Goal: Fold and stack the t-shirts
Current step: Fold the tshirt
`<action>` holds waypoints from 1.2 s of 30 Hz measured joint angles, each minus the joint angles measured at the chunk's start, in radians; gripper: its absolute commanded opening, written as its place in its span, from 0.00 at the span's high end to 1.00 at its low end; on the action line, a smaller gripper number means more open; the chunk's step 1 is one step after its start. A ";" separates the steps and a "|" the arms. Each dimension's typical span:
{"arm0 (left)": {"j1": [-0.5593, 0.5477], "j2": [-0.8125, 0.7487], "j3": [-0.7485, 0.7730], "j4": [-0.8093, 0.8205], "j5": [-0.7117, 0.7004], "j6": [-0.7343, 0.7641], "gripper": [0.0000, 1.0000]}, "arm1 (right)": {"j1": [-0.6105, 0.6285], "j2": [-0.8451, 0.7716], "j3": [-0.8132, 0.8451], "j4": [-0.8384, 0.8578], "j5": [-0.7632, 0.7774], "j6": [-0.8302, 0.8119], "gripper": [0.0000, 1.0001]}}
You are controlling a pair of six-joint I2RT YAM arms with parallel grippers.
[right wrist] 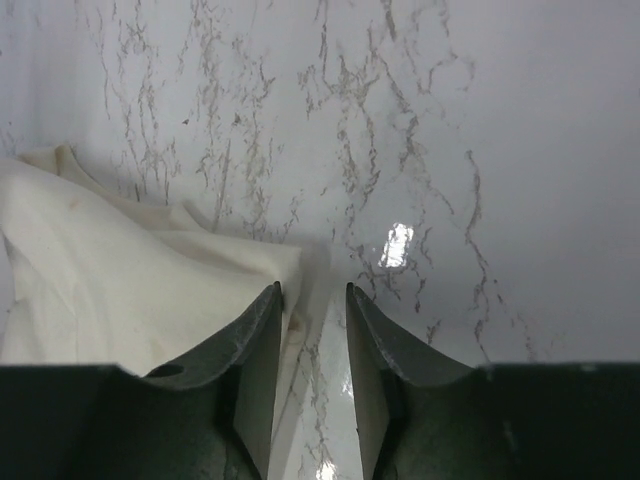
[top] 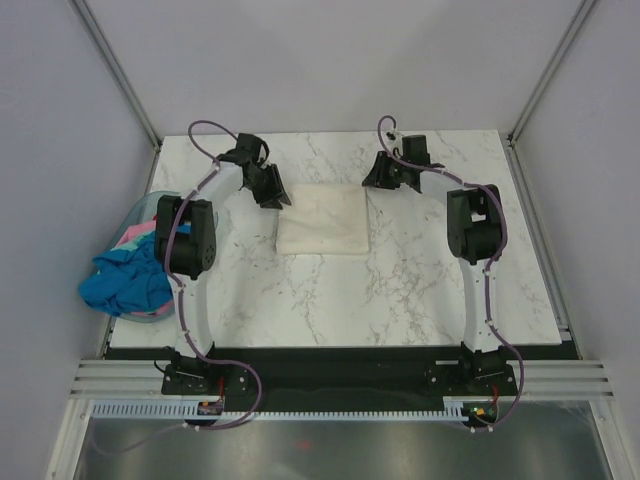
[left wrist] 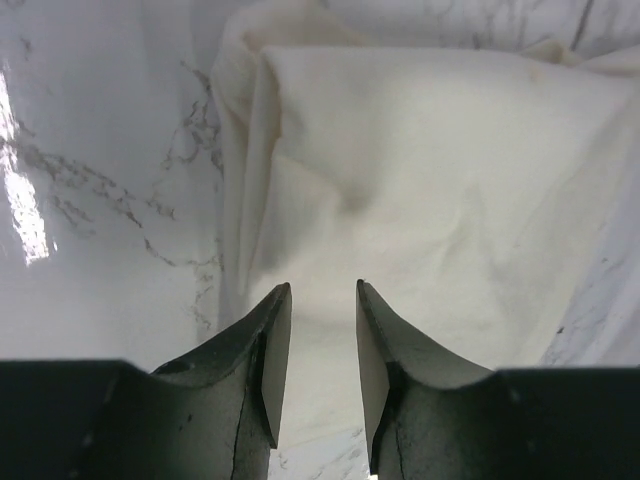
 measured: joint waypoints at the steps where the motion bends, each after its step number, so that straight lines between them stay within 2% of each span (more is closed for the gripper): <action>1: 0.002 0.000 0.021 -0.003 0.010 0.001 0.60 | -0.002 0.000 0.010 -0.017 0.004 -0.003 0.58; 5: 0.008 0.021 0.145 -0.003 0.055 0.006 0.60 | -0.015 -0.023 0.020 -0.103 0.009 -0.014 0.58; 9: 0.008 0.072 0.222 0.005 0.099 0.014 0.61 | -0.022 -0.101 -0.045 -0.145 -0.013 -0.018 0.78; 10: 0.008 0.093 0.238 0.005 0.107 0.017 0.61 | -0.021 -0.126 -0.064 -0.153 -0.021 -0.021 0.79; 18: 0.019 0.299 0.395 -0.008 0.150 0.028 0.60 | 0.024 -0.337 -0.264 -0.164 -0.098 -0.016 0.77; 23: 0.042 0.360 0.489 -0.013 0.207 0.028 0.59 | 0.069 -0.372 -0.417 -0.129 -0.124 -0.018 0.76; 27: 0.051 0.365 0.510 -0.010 0.223 0.028 0.57 | 0.081 -0.361 -0.500 -0.128 -0.119 -0.018 0.77; 31: 0.054 0.360 0.510 -0.008 0.230 0.028 0.55 | 0.077 -0.364 -0.514 -0.131 -0.105 -0.018 0.76; 36: 0.054 0.245 0.398 -0.010 0.231 0.031 0.55 | 0.080 -0.429 -0.517 -0.143 -0.087 -0.016 0.74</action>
